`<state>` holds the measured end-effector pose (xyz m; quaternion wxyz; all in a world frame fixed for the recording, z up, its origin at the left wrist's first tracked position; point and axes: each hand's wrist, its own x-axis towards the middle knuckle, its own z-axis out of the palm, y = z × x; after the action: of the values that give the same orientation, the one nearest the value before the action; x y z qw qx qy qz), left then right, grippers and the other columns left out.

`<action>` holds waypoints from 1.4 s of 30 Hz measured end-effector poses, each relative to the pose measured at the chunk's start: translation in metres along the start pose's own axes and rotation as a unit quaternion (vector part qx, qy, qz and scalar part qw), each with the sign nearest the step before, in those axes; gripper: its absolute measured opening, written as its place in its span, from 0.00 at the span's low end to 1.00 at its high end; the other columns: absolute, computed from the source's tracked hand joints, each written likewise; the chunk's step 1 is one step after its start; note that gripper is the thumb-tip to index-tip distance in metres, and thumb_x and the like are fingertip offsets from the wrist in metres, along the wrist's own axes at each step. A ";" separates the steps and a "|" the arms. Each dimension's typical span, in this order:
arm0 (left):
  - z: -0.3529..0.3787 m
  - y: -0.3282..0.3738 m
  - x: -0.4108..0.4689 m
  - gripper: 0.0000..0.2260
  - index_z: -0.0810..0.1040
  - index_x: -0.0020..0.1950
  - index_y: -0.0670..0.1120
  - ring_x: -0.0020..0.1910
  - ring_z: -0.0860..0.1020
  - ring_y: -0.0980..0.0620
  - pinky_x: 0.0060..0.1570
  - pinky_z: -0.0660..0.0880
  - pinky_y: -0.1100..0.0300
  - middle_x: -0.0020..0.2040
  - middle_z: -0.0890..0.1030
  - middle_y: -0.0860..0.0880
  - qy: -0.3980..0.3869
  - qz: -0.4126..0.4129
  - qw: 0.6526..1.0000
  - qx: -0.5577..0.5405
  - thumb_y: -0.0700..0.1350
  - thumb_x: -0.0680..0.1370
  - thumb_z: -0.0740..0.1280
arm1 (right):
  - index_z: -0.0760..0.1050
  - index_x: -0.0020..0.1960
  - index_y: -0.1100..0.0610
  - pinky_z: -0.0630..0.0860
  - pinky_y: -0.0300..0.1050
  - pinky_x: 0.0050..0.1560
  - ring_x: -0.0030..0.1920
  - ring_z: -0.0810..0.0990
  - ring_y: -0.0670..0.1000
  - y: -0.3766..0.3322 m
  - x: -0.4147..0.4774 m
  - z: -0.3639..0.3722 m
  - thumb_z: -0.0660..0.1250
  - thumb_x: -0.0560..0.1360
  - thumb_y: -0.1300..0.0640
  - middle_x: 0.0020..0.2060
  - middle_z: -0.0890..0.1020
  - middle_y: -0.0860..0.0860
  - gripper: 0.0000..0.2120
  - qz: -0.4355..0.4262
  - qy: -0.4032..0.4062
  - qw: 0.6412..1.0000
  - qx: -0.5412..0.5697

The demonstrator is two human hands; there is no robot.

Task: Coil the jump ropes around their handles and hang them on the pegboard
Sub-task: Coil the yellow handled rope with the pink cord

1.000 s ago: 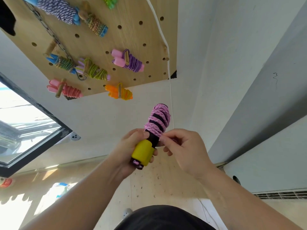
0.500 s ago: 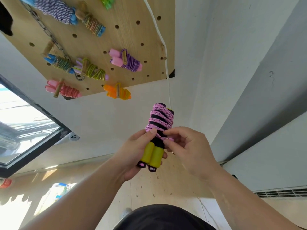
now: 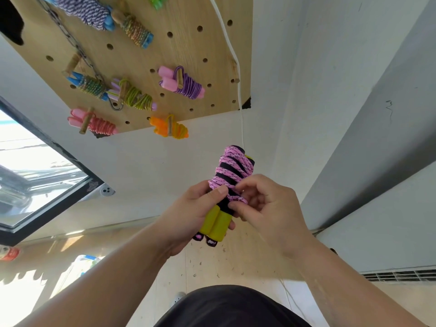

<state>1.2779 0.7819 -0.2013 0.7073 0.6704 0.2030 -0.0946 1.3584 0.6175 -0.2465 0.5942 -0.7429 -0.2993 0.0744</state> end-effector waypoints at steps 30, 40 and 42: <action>-0.010 0.000 0.001 0.24 0.74 0.66 0.38 0.42 0.81 0.38 0.41 0.79 0.49 0.52 0.81 0.30 -0.052 -0.098 0.990 -0.083 0.56 0.79 0.63 | 0.83 0.45 0.46 0.68 0.33 0.37 0.36 0.75 0.46 -0.003 0.030 -0.011 0.80 0.69 0.57 0.31 0.74 0.44 0.09 -0.020 -0.106 0.991 -0.083; 0.002 -0.007 0.004 0.20 0.73 0.65 0.40 0.42 0.81 0.38 0.44 0.78 0.47 0.49 0.83 0.33 -0.006 -0.112 0.990 -0.079 0.55 0.82 0.62 | 0.66 0.44 0.47 0.65 0.42 0.34 0.36 0.71 0.45 -0.002 0.022 -0.002 0.66 0.80 0.52 0.39 0.70 0.40 0.10 -0.046 -0.108 0.954 -0.276; 0.008 -0.006 0.006 0.18 0.74 0.63 0.41 0.42 0.81 0.38 0.48 0.76 0.43 0.48 0.83 0.34 0.007 -0.096 0.992 -0.085 0.54 0.84 0.61 | 0.66 0.44 0.49 0.69 0.45 0.33 0.35 0.70 0.48 0.000 0.018 0.003 0.64 0.80 0.52 0.38 0.69 0.42 0.08 -0.061 -0.052 0.961 -0.265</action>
<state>1.2822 0.7745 -0.2094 0.7481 0.5855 0.2792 -0.1399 1.3720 0.6299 -0.2431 0.3630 -0.8493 -0.3832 -0.0051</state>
